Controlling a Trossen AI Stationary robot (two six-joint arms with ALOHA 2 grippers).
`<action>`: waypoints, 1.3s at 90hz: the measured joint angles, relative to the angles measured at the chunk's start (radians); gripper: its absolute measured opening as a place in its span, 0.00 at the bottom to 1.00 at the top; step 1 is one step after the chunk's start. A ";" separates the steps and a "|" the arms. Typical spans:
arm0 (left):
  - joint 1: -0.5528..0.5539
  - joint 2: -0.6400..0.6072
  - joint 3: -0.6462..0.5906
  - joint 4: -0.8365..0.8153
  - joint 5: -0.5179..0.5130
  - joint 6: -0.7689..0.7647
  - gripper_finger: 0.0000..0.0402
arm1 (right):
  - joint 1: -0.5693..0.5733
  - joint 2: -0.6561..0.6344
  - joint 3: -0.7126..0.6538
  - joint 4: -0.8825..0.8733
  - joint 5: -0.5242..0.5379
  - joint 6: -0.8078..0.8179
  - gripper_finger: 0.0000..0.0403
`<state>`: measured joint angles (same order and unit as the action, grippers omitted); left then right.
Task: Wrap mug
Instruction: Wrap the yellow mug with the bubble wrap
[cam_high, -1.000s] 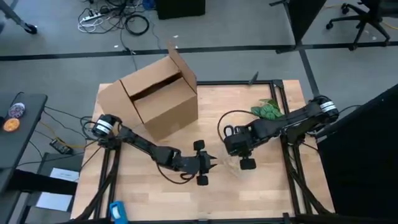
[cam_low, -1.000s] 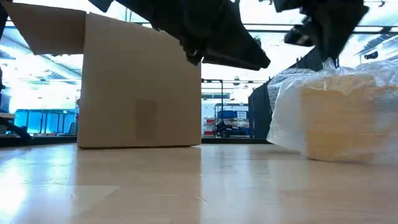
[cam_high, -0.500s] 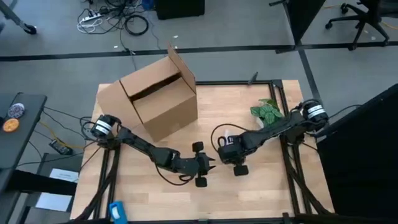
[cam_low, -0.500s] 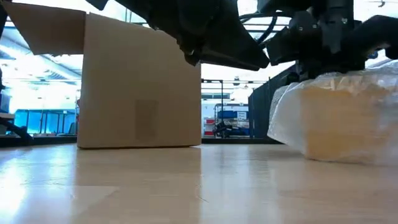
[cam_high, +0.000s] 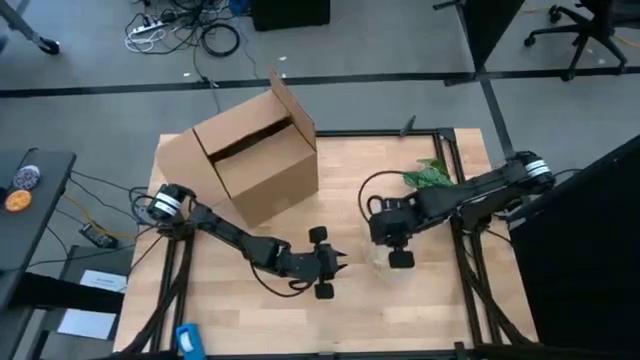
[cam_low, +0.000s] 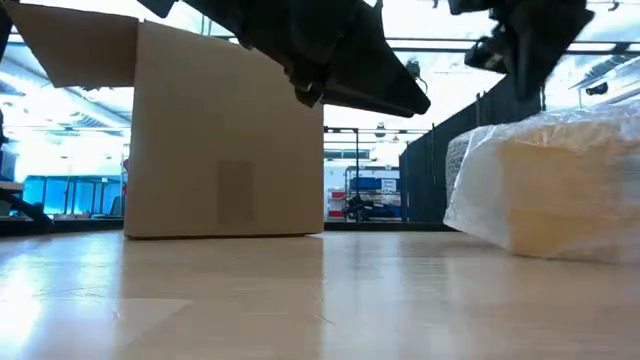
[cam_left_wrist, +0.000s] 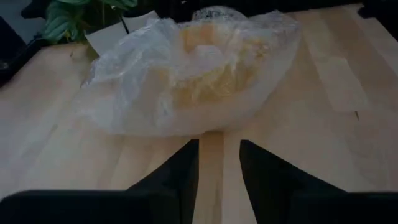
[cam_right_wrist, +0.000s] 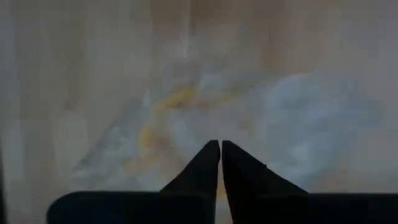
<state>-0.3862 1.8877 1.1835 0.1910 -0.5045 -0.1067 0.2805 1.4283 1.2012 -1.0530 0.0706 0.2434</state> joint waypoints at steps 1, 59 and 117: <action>0.000 0.000 0.000 0.000 0.000 0.000 0.25 | 0.000 -0.001 -0.006 -0.001 0.005 0.000 0.00; 0.000 0.001 0.000 0.026 0.000 -0.002 0.25 | 0.053 0.203 -0.124 0.124 0.005 -0.012 0.00; 0.000 0.001 0.000 0.009 0.000 -0.010 0.25 | 0.066 0.169 -0.188 0.214 0.076 0.022 0.00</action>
<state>-0.3862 1.8885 1.1835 0.1997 -0.5047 -0.1168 0.3465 1.5968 1.0133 -0.8388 0.1467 0.2650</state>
